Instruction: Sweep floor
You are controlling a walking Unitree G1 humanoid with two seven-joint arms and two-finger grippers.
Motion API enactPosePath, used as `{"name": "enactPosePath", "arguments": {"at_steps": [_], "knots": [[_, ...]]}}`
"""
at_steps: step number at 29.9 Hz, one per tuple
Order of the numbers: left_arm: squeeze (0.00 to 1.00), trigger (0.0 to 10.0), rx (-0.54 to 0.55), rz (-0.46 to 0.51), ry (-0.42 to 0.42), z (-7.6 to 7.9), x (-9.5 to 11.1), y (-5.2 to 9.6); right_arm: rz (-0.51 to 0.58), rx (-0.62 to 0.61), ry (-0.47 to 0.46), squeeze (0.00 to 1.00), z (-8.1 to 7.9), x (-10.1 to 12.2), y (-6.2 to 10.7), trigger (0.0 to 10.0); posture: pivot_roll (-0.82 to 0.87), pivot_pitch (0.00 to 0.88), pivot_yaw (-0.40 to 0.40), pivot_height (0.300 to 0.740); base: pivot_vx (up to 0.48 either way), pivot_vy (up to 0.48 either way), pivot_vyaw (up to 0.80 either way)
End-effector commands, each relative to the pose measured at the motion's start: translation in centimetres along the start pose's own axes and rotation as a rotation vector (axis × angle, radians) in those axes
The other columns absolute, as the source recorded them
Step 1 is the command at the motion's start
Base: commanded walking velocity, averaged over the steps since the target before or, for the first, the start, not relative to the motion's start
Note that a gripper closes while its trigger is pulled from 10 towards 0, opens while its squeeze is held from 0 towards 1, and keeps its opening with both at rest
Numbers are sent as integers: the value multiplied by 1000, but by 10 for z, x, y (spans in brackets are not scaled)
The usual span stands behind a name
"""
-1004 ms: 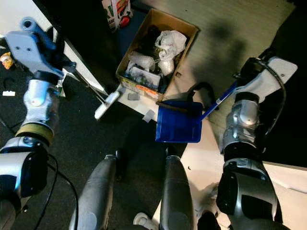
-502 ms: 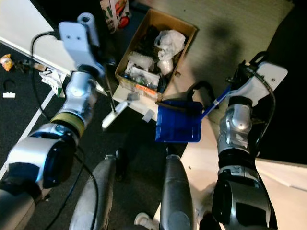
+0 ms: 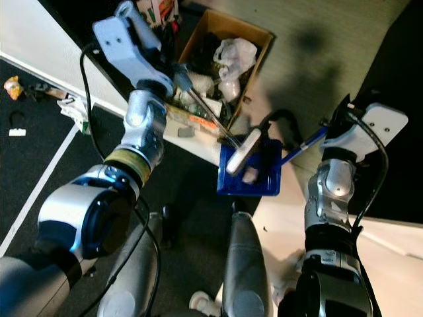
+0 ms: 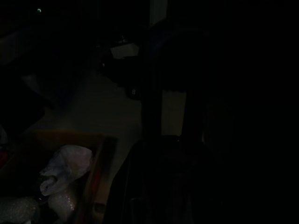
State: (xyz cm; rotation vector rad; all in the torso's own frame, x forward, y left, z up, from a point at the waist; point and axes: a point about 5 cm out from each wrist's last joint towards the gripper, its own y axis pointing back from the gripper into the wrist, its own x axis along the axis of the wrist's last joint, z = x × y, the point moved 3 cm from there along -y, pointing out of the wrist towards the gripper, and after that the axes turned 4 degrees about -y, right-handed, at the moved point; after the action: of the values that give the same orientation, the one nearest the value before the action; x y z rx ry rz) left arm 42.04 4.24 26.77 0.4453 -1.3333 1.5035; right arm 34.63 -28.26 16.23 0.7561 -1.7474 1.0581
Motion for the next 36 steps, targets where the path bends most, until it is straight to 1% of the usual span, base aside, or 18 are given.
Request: {"name": "enactPosePath", "arguments": {"at_steps": [1,4,5,6,8,9,10,12,13,15,17,20,23,25,27,30,32,36], "knots": [[0,10000,-258,26,224,130,4,0,-211,-45,11,0,11,-44,22,10000,-109,516,133,731,0,0,0],[0,10000,-305,54,170,117,12,-6,-213,-40,1,0,8,-44,19,10000,-79,506,136,731,0,0,0],[0,10000,-337,48,121,108,12,-7,-216,-36,-4,0,6,-44,18,10000,-69,494,132,731,0,0,0],[0,10000,-337,48,121,108,12,-7,-216,-36,-4,0,6,-44,18,10000,-69,494,132,731,0,0,0],[0,10000,-417,5,21,83,11,-8,-226,-29,-16,0,2,-46,18,10000,-45,482,124,731,0,0,0],[0,10000,-417,5,21,83,11,-8,-226,-29,-16,0,2,-46,18,10000,-45,482,124,731,0,0,0],[0,10000,-511,-86,-101,57,6,-5,-236,-22,-23,0,0,-48,18,10000,-37,485,119,731,0,0,0],[0,10000,-596,-206,-239,26,1,3,-245,-22,-26,0,-1,-49,18,10000,-33,484,111,731,0,0,0],[0,10000,-596,-206,-239,26,1,3,-245,-22,-26,0,-1,-49,18,10000,-33,484,111,731,0,0,0],[0,10000,-628,-301,-326,1,-2,10,-249,-24,-28,0,-1,-50,17,10000,-39,479,104,731,0,0,0],[0,10000,-631,-327,-346,-6,-2,12,-251,-25,-29,0,0,-50,17,10000,-39,480,104,731,0,0,0],[0,10000,-760,-514,-390,-30,-7,35,-255,-26,-28,0,0,-50,15,10000,-41,484,100,731,0,0,0],[0,10000,-831,-583,-372,-34,-6,46,-256,-27,-27,0,0,-50,15,10000,-39,477,97,731,0,0,0],[0,10000,-825,-558,-411,-37,-4,45,-255,-27,-26,0,1,-50,14,10000,-38,471,96,731,0,0,0],[0,10000,-793,-433,-507,-40,3,39,-250,-26,-27,0,1,-48,12,10000,-40,469,93,731,0,0,0],[0,10000,-820,-280,-573,-34,14,38,-245,-21,-28,0,-1,-47,10,10000,-40,467,89,731,0,0,0],[0,10000,-800,-245,-542,-33,13,39,-243,-14,-29,0,-3,-46,9,10000,-38,467,87,731,0,0,0],[0,10000,-804,-194,-556,-30,11,44,-242,-8,-31,0,-4,-47,9,10000,-40,469,84,731,0,0,0]]}}
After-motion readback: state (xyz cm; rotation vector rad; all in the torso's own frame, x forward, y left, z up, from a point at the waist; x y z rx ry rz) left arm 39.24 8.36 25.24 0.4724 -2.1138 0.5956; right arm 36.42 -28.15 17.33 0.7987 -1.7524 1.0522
